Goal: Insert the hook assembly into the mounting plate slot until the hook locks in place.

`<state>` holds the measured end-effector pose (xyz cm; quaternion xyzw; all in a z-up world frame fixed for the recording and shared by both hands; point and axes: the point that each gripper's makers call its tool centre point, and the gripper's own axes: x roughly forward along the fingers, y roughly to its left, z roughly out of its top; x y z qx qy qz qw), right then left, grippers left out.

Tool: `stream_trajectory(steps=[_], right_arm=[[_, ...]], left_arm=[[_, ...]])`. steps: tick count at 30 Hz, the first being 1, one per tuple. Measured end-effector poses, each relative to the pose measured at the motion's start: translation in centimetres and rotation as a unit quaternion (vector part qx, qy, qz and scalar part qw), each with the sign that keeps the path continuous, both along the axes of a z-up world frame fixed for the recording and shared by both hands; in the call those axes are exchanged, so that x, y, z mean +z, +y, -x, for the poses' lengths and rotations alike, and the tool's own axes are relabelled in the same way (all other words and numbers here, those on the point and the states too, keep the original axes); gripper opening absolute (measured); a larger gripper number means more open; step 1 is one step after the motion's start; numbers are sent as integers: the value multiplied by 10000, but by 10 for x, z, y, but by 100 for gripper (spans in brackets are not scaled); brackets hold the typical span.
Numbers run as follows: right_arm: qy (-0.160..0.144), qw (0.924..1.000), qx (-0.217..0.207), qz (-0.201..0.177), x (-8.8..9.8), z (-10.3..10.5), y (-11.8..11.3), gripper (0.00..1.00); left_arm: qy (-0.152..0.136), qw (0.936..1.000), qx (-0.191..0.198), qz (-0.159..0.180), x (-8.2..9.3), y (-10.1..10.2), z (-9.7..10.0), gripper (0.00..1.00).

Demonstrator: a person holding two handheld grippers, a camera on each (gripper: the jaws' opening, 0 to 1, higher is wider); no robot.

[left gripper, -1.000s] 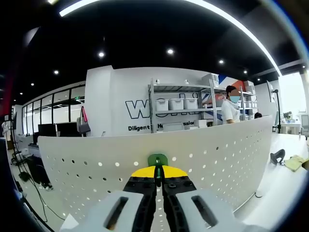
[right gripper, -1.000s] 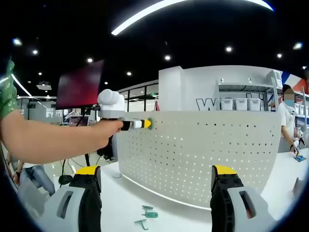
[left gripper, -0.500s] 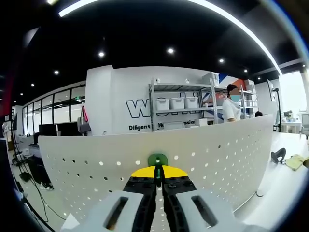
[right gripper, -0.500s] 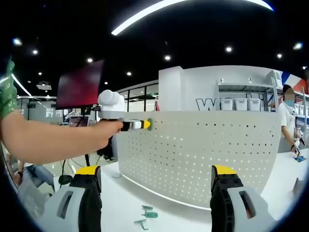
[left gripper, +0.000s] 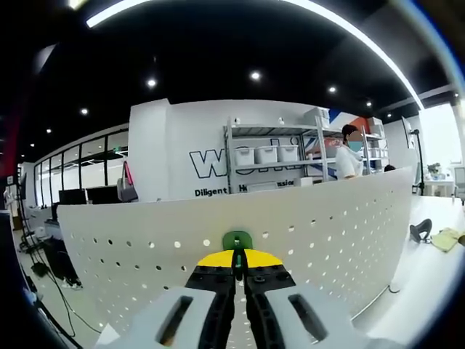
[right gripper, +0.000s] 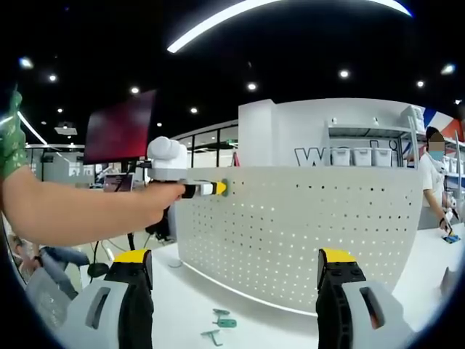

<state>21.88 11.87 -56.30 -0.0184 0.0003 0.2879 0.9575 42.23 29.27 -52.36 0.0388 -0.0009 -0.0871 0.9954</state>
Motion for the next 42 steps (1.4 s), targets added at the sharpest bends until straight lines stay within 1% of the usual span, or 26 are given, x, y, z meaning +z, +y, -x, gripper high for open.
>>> stream_trajectory(steps=[4,9,18,21,26,30,34,37,38,40,41,42], right_arm=[[4,10000,5,3,0,0,1,96],[5,10000,5,-1,-1,0,0,96],[37,10000,-17,-5,-3,-1,-2,95],[43,10000,0,-5,-4,-1,-1,95],[38,10000,15,-18,-3,-2,-1,95],[54,10000,13,-17,-4,-1,-1,95],[53,10000,33,-19,-4,0,0,94],[53,10000,39,-38,-4,-1,0,94],[53,10000,40,-39,-4,0,0,94],[57,10000,47,-44,-4,0,1,94],[70,9999,60,-45,-4,0,2,94],[71,9999,66,-44,-5,0,2,94]], left_arm=[[-8,10000,19,70,0,0,-1,2],[-19,10000,56,27,-1,-1,-1,3],[-8,9999,65,93,-1,-2,-1,4],[-19,9999,69,96,-2,-3,-1,7],[-50,9999,87,4,-2,-4,-1,8],[-49,9999,94,22,-2,-4,-2,8],[-56,9999,120,-9,-2,-4,-1,7],[-19,9999,148,4,-3,-4,-1,5],[-6,9998,174,-21,-3,-4,-1,5],[-42,9995,217,-210,-2,-6,0,5],[-43,9994,229,-243,-3,-6,0,6],[-53,9996,203,-190,-2,-7,-1,6]])
